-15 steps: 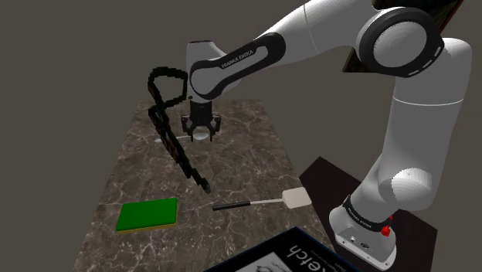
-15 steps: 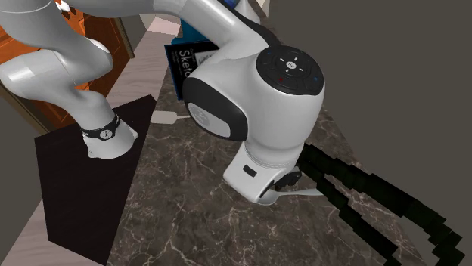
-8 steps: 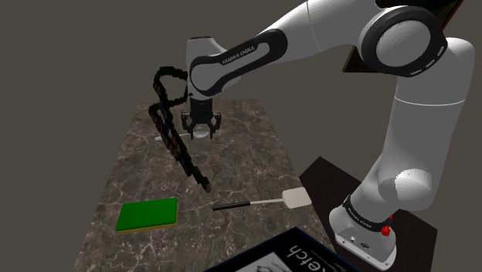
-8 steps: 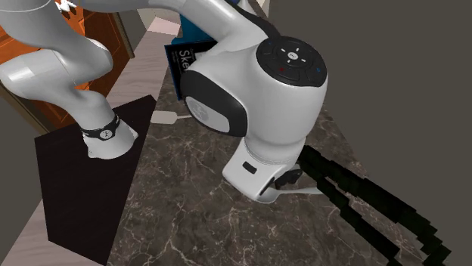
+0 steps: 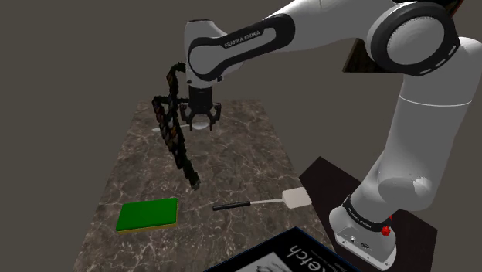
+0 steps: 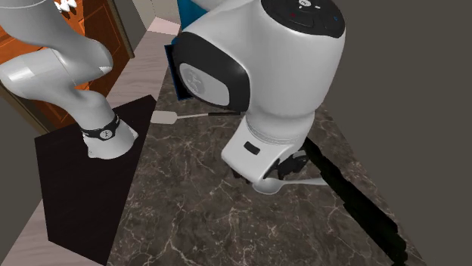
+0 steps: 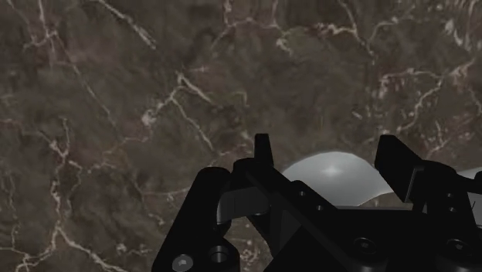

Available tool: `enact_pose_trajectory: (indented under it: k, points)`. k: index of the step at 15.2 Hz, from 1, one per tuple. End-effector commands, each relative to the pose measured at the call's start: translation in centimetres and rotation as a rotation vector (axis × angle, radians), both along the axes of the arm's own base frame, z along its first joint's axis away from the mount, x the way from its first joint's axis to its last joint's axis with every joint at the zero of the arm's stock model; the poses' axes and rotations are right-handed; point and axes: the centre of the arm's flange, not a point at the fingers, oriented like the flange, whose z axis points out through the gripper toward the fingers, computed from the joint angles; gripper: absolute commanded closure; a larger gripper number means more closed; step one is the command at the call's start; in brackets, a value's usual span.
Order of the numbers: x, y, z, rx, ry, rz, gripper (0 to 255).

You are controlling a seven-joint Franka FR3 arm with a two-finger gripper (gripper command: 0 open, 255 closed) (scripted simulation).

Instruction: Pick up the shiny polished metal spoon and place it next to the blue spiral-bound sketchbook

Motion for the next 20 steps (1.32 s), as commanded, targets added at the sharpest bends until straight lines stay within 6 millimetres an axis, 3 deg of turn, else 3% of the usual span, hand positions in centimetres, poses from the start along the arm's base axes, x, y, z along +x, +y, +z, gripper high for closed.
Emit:
enact_pose_trajectory:
  k: [1,20]
  points:
    - [-0.1,0.0,1.0,0.0,-0.001,0.0,255]
    - [-0.1,0.0,11.1,0.0,-0.001,0.0,255]
